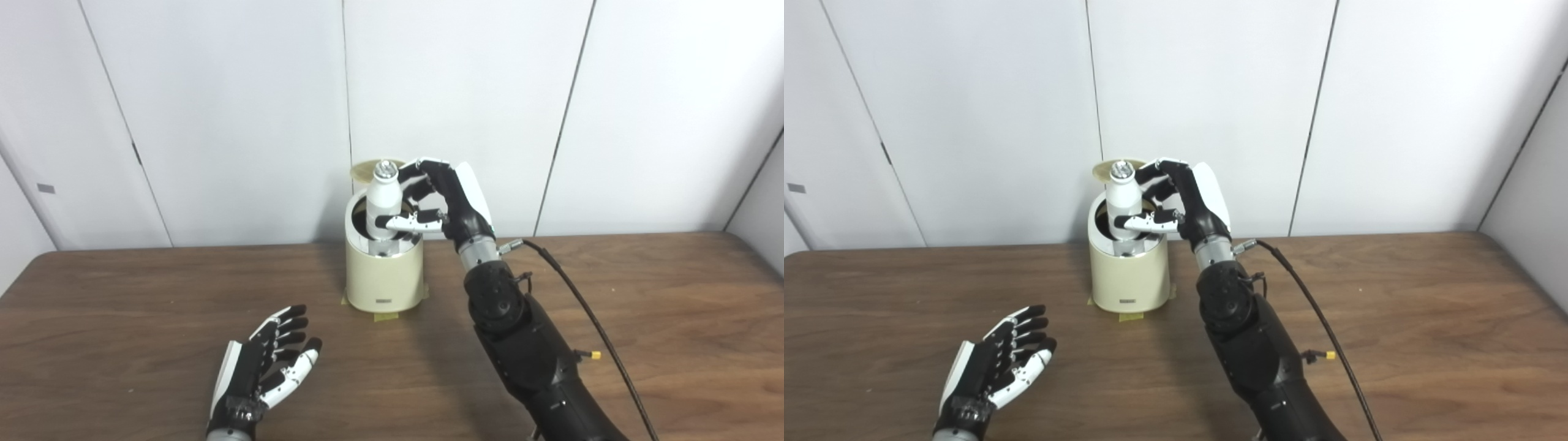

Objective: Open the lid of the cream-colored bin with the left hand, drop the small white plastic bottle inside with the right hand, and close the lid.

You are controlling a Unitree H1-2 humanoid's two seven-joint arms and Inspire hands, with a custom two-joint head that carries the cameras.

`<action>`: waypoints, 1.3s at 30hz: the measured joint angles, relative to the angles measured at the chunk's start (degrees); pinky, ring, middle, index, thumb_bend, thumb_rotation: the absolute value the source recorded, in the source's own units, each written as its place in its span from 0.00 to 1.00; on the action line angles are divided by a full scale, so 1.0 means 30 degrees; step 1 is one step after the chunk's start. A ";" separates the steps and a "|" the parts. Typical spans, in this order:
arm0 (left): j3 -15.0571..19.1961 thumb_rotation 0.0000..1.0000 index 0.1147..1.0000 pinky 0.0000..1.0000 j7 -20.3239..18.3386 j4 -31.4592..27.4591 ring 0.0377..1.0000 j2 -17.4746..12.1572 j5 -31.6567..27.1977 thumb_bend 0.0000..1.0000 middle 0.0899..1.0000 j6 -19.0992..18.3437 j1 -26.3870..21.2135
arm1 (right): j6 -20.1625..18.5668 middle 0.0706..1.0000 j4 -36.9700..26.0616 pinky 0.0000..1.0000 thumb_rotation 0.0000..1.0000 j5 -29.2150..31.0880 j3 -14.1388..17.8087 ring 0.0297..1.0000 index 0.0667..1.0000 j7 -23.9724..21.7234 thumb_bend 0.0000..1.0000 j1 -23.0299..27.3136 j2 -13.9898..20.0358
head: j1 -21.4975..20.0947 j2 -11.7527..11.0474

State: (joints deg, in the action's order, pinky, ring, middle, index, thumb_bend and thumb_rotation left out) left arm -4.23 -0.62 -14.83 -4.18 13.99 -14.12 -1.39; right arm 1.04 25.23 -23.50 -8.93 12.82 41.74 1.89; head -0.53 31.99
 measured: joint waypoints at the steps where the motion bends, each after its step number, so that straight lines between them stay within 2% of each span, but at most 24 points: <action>1: 0.0000 0.31 0.83 0.71 0.0000 0.0000 0.77 -0.0001 0.0000 0.44 0.79 0.0000 0.0000 | -0.0285 0.72 -0.0099 0.68 0.14 -0.0137 -0.0062 0.75 0.46 -0.0059 0.52 -0.0016 0.0035 | 0.0000 0.0000; 6: -0.0003 0.31 0.82 0.71 0.0000 -0.0001 0.77 -0.0002 0.0019 0.44 0.79 -0.0001 0.0000 | -0.1097 0.79 -0.0307 0.79 0.14 -0.0899 -0.0531 0.83 0.46 -0.0389 0.52 -0.0034 0.0304 | 0.0000 0.0059; 19: -0.0016 0.22 0.80 0.70 -0.0003 0.0001 0.77 0.0009 -0.0186 0.43 0.79 0.0089 0.0003 | -0.1596 0.70 -0.0797 0.71 0.14 -0.1004 -0.0563 0.77 0.46 -0.0772 0.52 -0.0162 0.0533 | -0.0059 0.0117; 26: -0.0060 0.22 0.80 0.69 -0.0002 0.0001 0.76 0.0031 -0.0160 0.42 0.78 0.0183 0.0004 | -0.1579 0.69 -0.0794 0.72 0.15 -0.1015 -0.0589 0.76 0.46 -0.0772 0.52 -0.0165 0.0629 | -0.0088 0.0088; 27: -0.0056 0.22 0.80 0.69 -0.0002 0.0001 0.76 0.0031 -0.0165 0.42 0.79 0.0183 0.0004 | -0.1579 0.70 -0.0794 0.72 0.17 -0.1031 -0.0616 0.77 0.56 -0.0775 0.73 -0.0165 0.0659 | -0.0088 0.0088; 29: -0.0046 0.21 0.80 0.69 -0.0002 0.0001 0.76 0.0038 -0.0185 0.42 0.79 0.0183 0.0004 | -0.1582 0.72 -0.0792 0.74 0.19 -0.1085 -0.0689 0.78 0.63 -0.0831 0.85 -0.0164 0.0756 | -0.0088 0.0088; 34: -0.0051 0.21 0.80 0.70 -0.0003 0.0001 0.76 0.0039 -0.0186 0.42 0.79 0.0183 0.0004 | -0.1596 0.77 -0.0795 0.78 0.23 -0.1154 -0.0810 0.81 0.73 -0.1317 0.94 -0.0164 0.0994 | -0.0117 0.0088; 39: -0.0060 0.19 0.80 0.69 -0.0003 0.0001 0.76 0.0039 -0.0183 0.42 0.79 0.0184 0.0004 | -0.1607 0.78 -0.0801 0.78 0.24 -0.1253 -0.0867 0.82 0.75 -0.1551 0.96 -0.0164 0.1034 | -0.0146 0.0059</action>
State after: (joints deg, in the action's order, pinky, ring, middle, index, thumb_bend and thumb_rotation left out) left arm -4.41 -0.63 -14.83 -4.06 13.44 -13.57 -1.38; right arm -3.78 22.83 -27.26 -11.53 8.17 41.25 4.99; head -0.97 32.17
